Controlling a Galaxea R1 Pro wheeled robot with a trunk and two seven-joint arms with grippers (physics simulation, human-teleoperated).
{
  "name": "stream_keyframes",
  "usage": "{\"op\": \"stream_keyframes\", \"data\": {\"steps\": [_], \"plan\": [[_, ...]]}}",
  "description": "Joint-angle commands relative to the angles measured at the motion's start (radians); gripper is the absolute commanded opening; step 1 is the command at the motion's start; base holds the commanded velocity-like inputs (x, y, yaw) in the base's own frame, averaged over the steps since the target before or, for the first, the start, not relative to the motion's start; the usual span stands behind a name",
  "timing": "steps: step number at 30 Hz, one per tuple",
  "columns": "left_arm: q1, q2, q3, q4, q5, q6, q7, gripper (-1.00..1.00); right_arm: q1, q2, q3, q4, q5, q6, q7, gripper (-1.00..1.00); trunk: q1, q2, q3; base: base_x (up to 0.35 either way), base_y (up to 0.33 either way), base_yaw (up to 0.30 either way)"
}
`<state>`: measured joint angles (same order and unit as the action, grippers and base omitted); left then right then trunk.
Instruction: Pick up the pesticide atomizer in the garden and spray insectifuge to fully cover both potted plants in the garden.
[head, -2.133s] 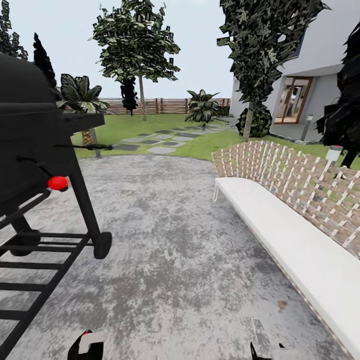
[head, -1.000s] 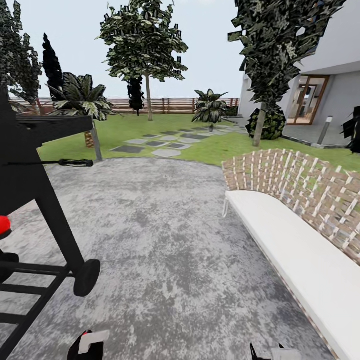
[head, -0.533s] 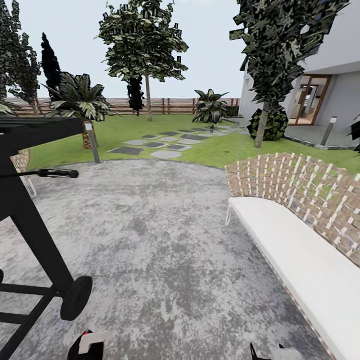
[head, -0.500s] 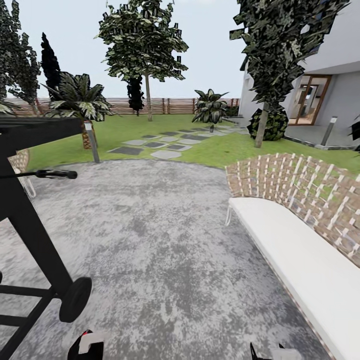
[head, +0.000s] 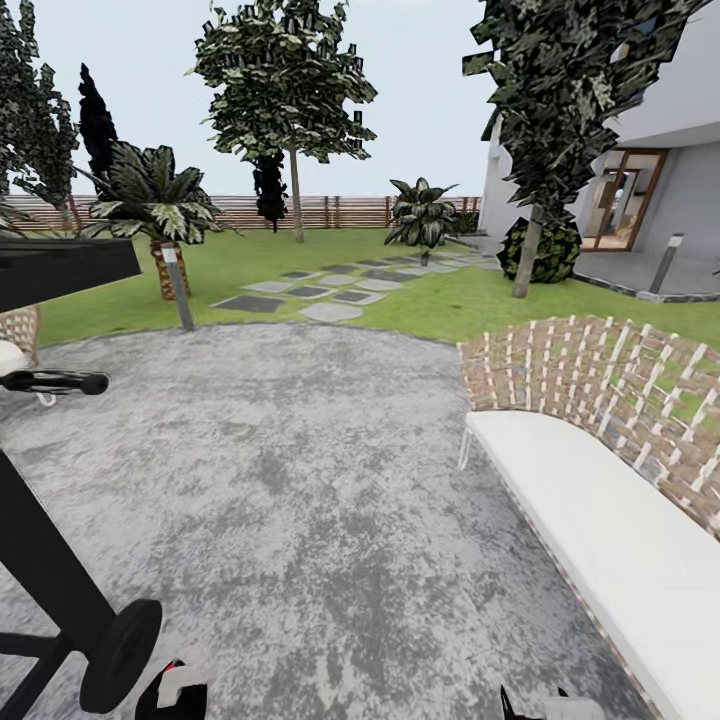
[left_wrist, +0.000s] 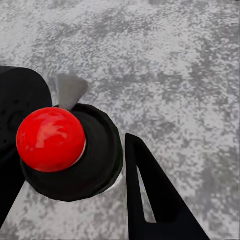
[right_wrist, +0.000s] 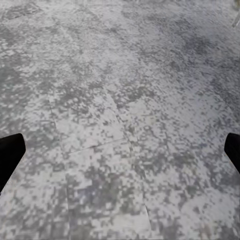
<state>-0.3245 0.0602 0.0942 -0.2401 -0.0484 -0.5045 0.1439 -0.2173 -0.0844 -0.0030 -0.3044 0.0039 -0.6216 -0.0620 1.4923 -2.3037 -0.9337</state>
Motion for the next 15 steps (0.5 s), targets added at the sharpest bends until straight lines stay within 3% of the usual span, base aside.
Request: {"op": "stream_keyframes", "data": {"steps": [1, 15], "plan": [[-0.001, 0.000, 0.004, 0.001, -0.005, -0.003, 0.002, -1.00, -0.001, 0.000, 0.000, 0.001, 0.001, -0.003, -0.002, 1.00, 0.000, 0.000, -0.001, 0.338, 0.000, 0.000], [-0.001, 0.000, 0.004, 0.001, -0.005, -0.003, 0.002, -1.00, -0.001, 0.000, 0.000, 0.002, 0.001, -0.003, -0.002, 1.00, 0.000, 0.000, -0.001, 0.338, 0.000, 0.000]]}}
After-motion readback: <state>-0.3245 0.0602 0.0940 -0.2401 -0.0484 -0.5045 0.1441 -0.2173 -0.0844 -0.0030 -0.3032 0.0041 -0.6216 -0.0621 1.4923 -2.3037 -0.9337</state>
